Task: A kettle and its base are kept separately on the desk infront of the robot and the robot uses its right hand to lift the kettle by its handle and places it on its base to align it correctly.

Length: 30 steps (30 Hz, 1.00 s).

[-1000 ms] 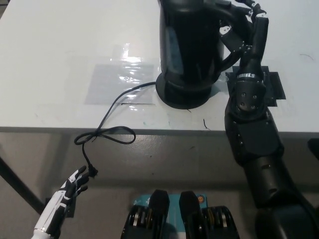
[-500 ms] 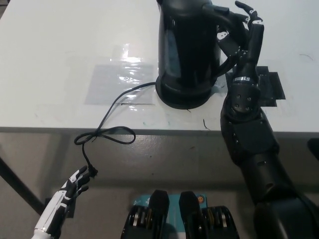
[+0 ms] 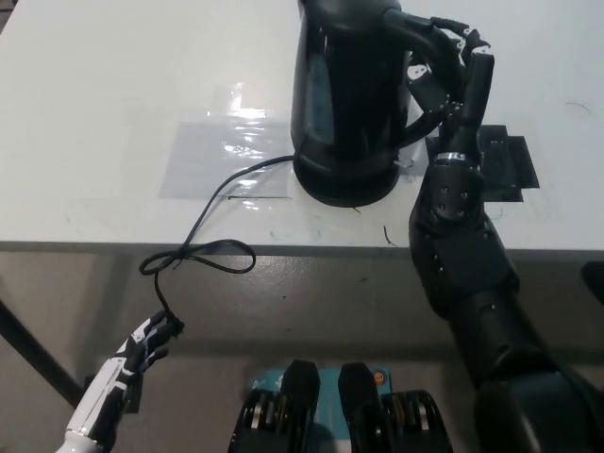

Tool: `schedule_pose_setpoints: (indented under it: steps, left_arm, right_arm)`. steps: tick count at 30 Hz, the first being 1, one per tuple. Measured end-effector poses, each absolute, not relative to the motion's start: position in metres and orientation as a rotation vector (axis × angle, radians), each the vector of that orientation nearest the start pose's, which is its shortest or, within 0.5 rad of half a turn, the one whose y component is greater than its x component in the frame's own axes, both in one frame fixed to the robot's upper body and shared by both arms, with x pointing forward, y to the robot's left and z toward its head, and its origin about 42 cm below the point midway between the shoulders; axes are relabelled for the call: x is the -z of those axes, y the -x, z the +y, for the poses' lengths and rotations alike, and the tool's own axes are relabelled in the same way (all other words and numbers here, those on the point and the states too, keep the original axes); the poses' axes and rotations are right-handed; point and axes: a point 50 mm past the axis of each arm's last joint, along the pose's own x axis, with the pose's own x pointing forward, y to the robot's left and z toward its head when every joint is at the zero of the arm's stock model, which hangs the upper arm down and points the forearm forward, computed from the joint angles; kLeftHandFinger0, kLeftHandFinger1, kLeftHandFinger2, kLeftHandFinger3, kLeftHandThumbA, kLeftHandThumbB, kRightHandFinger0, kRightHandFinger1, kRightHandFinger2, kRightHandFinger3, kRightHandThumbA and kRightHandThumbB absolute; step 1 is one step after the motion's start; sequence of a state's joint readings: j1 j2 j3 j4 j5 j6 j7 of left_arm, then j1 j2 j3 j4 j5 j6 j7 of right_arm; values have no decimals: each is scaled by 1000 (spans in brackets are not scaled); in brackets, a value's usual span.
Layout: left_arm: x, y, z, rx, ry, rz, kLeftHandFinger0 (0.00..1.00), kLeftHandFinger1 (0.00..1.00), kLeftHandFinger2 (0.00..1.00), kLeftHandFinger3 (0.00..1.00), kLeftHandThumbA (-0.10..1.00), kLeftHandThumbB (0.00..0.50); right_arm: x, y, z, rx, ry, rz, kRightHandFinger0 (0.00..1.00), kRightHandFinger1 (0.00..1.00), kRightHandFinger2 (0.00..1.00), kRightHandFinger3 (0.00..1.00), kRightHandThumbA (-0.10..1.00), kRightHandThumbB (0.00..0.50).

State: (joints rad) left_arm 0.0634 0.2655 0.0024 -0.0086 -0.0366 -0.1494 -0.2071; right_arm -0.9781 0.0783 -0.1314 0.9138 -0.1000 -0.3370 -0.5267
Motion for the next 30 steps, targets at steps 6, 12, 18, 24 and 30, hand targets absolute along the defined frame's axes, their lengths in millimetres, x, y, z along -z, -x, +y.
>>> schedule_pose_setpoints:
  steps: [6, 12, 18, 24, 30]
  left_arm:
    - [-101, -262, 290, 213, -239, -74, 1000, 1000, 1000, 1000, 1000, 236]
    - [-101, -262, 291, 212, -239, -75, 1000, 1000, 1000, 1000, 1000, 227]
    - [-101, -262, 291, 211, -238, -74, 1000, 1000, 1000, 1000, 1000, 214]
    - [-101, -262, 291, 211, -238, -75, 1000, 1000, 1000, 1000, 1000, 209]
    - [-101, -262, 291, 211, -238, -74, 1000, 1000, 1000, 1000, 1000, 199]
  right_arm:
    - [-259, -525, -109, 305, -71, -369, 0, 133, 572, 739, -100, 98]
    - [-256, -518, -111, 293, -23, -408, 0, 125, 524, 700, -100, 102]
    - [-256, -512, -121, 290, 25, -454, 0, 152, 544, 665, -100, 83]
    - [-258, -511, -140, 297, 100, -498, 0, 130, 524, 596, -100, 89]
    - [-262, -513, -156, 310, 130, -517, 0, 106, 492, 580, -100, 103]
